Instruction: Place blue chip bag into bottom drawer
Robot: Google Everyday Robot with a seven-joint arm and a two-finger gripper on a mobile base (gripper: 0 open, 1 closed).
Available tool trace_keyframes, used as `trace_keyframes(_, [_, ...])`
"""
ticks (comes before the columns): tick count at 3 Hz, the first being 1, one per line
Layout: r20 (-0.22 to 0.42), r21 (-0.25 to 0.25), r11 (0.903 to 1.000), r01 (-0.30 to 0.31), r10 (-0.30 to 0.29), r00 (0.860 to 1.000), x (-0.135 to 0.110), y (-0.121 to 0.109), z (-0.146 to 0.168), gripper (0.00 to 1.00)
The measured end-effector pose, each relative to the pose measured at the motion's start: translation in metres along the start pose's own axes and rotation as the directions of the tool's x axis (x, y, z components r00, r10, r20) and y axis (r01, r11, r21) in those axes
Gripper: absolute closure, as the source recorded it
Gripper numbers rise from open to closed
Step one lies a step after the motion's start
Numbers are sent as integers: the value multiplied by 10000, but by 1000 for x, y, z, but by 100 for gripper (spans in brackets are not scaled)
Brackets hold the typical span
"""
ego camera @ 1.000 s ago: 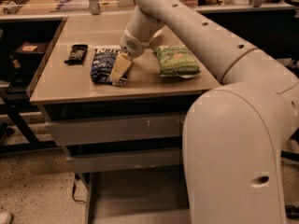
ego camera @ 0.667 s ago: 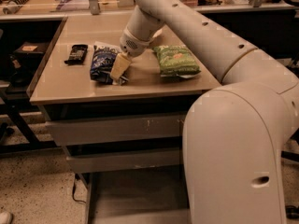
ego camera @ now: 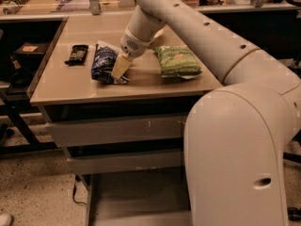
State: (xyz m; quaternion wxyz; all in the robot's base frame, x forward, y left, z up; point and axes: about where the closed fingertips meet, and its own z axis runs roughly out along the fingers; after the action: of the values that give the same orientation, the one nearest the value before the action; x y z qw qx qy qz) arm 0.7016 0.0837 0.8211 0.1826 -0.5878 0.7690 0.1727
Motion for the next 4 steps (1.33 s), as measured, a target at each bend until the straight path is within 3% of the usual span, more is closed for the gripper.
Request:
trace_keyframes(2, [-107, 182, 9998, 94, -92, 9999, 5, 13, -8, 100])
trace_keyframes(4, [-42, 947, 9955, -100, 104, 9999, 38, 70, -25, 100])
